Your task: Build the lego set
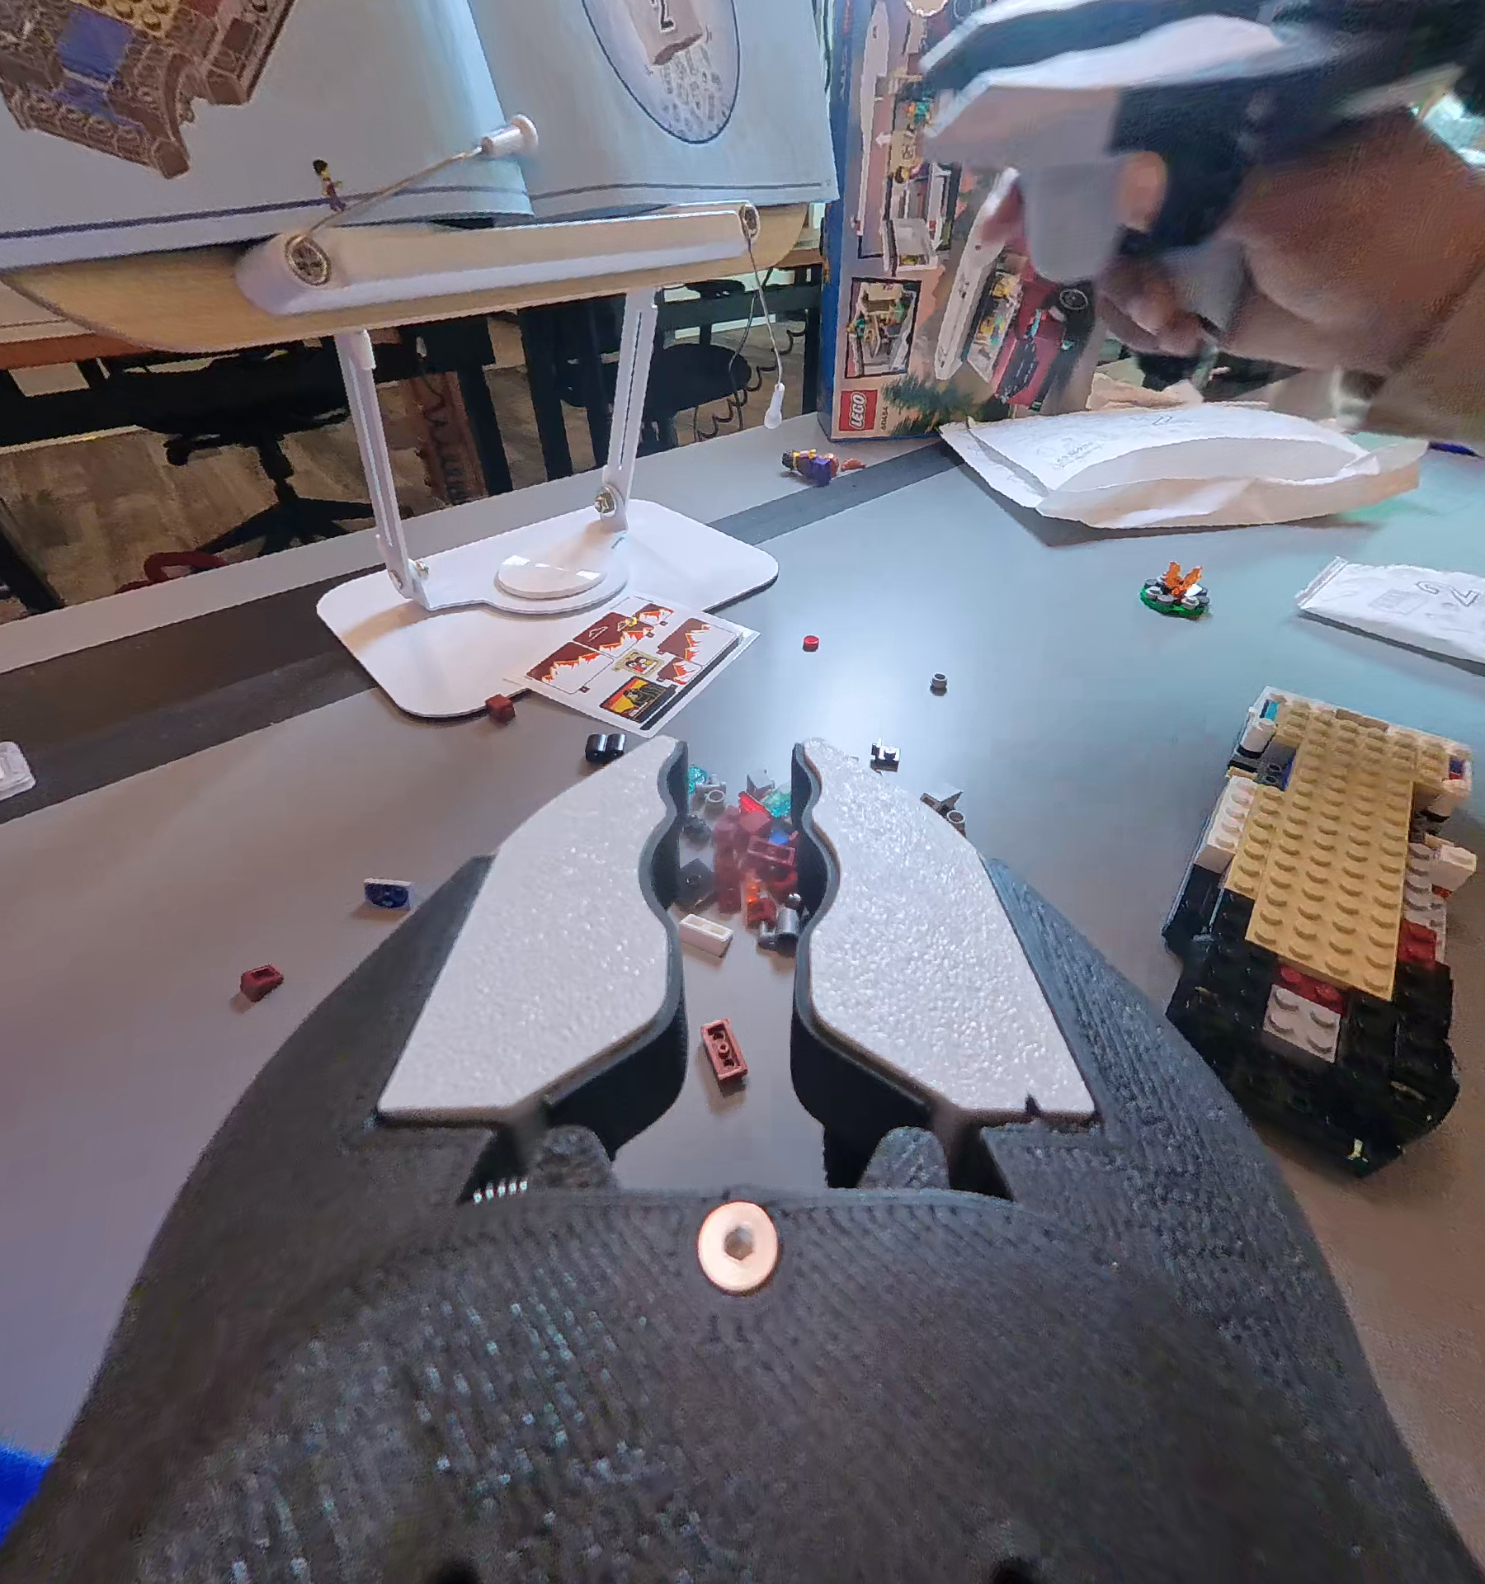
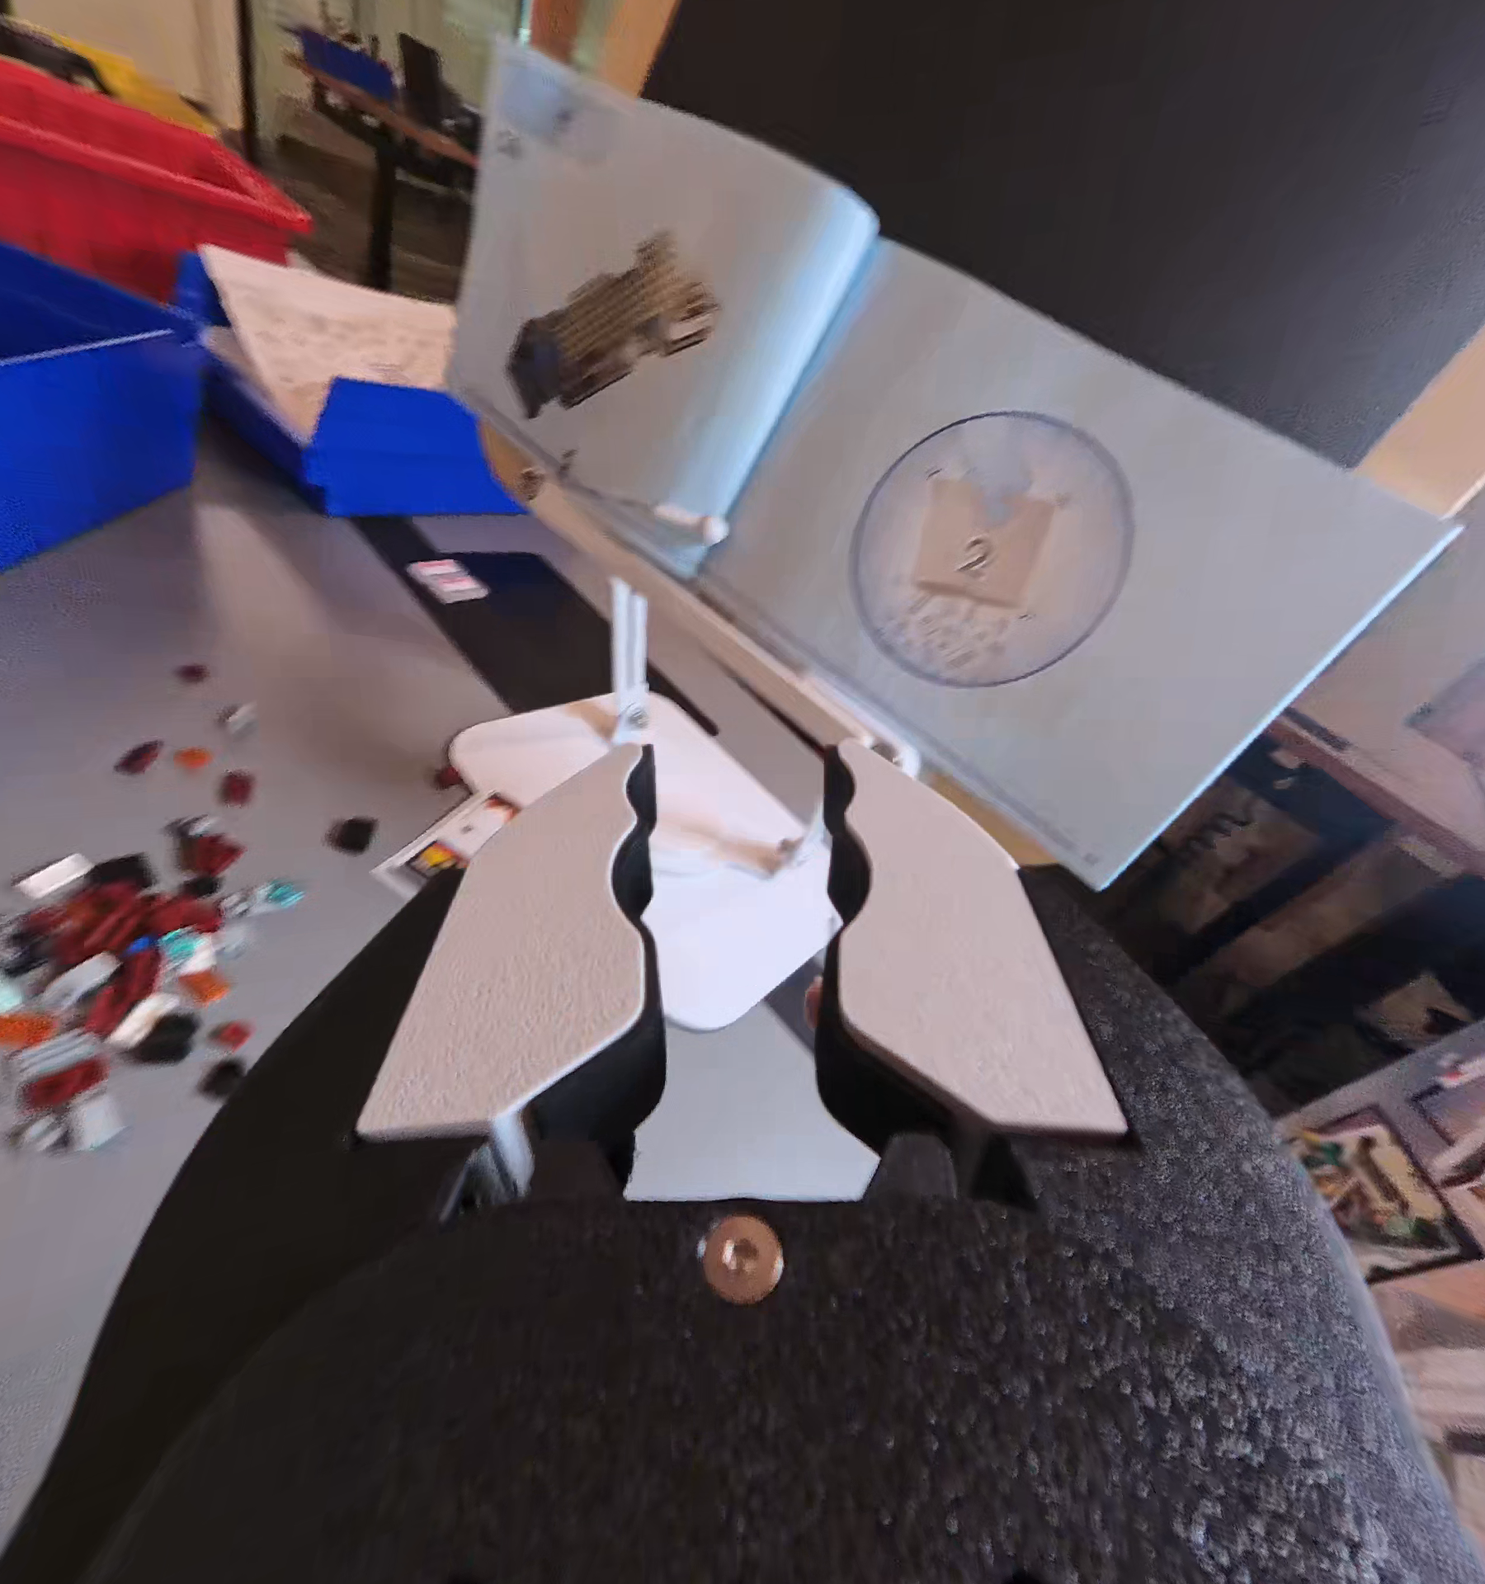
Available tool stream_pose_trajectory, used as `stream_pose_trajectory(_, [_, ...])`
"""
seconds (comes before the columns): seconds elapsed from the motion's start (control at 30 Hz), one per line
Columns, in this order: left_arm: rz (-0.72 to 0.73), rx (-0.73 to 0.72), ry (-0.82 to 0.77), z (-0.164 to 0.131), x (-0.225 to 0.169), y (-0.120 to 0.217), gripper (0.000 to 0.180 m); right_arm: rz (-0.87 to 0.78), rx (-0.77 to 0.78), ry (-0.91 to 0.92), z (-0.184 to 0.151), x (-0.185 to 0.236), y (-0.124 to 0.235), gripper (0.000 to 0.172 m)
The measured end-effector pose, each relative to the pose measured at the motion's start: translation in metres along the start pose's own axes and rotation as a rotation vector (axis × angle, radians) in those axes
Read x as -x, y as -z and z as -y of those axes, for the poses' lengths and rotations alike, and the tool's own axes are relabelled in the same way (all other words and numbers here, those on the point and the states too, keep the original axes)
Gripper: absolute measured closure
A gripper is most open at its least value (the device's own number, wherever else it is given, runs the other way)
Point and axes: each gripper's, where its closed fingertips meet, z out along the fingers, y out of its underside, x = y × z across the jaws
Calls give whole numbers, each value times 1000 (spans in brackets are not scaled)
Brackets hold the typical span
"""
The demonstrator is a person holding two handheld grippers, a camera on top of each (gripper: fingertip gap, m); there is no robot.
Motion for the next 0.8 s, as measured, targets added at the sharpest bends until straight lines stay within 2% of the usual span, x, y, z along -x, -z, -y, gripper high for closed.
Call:
stream_pose_trajectory(0.13, [10,-11,-43,3,-1,2,158,-167,13,30,16,-59,-41,117])
stream_pose_trajectory(0.23, [18,-4,-69,2,-2,2,158,-286,18,95,22,-85,-52,109])
stream_pose_trajectory(0.4, [12,13,-73,-2,-3,-1,158,-350,53,88,15,-100,-64,96])
stream_pose_trajectory(0.53, [20,17,-79,-2,-2,0,158,-374,38,80,22,-112,-68,93])
stream_pose_trajectory(0.67, [43,-15,-82,6,1,3,159,-363,52,27,18,-117,-75,92])
stream_pose_trajectory(0.8, [36,-2,-81,2,0,2,159,-359,31,14,16,-114,-77,92])
